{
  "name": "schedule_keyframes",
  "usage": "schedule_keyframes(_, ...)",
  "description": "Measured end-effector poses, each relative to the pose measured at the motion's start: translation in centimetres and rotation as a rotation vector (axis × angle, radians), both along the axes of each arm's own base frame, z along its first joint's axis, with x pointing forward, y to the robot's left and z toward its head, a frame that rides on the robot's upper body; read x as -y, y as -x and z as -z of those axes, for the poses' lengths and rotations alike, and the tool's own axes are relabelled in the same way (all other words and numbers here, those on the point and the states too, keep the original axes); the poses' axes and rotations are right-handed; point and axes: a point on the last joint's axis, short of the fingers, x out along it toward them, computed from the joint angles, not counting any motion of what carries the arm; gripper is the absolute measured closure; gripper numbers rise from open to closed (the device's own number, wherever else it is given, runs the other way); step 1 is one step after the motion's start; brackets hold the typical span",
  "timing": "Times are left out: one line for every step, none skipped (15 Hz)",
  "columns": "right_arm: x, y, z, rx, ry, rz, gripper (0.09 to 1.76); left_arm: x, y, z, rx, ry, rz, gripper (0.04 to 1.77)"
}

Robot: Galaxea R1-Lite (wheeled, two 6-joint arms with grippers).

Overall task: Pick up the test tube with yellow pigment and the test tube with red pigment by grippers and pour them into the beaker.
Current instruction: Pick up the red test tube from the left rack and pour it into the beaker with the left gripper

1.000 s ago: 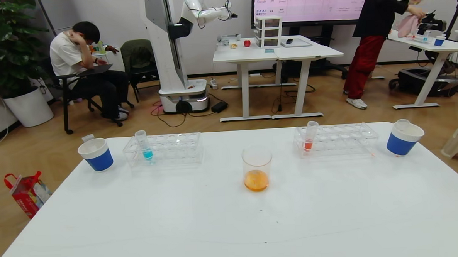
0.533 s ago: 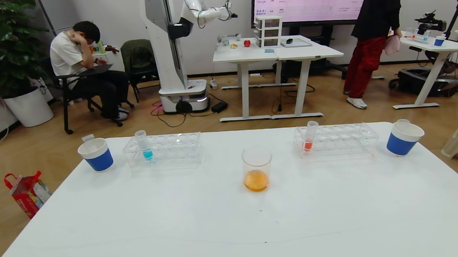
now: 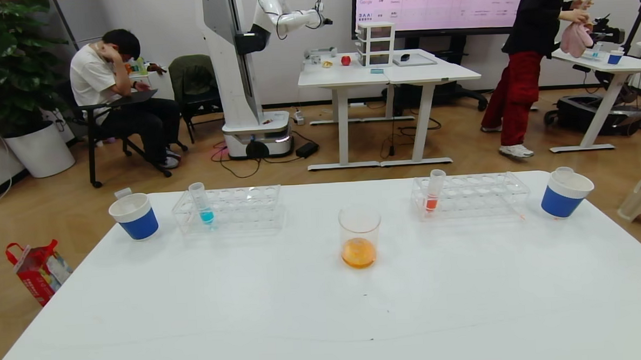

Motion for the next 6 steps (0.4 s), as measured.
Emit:
schedule_keyframes(0.00,0.00,0.00,0.000,0.000,0.000,0.11,0.00,-0.01,0.04,-0.001,0.000,0.001,0.06)
schedule_keyframes(0.00,0.00,0.00,0.000,0.000,0.000,0.11,0.00,-0.01,0.05,-0.001,0.000,0.001,0.06)
schedule_keyframes(0.00,0.00,0.00,0.000,0.000,0.000,0.11,0.00,-0.02,0.06,-0.002,0.003,0.001,0.06)
schedule_keyframes(0.00,0.00,0.00,0.000,0.000,0.000,0.11,0.00,-0.02,0.06,-0.001,0.006,0.000,0.06)
schedule_keyframes(0.00,0.00,0.00,0.000,0.000,0.000,0.11,0.00,-0.02,0.06,-0.002,0.005,0.000,0.06)
schedule_keyframes(0.00,0.00,0.00,0.000,0.001,0.000,0.11,-0.01,-0.02,0.08,-0.003,0.005,-0.002,0.06)
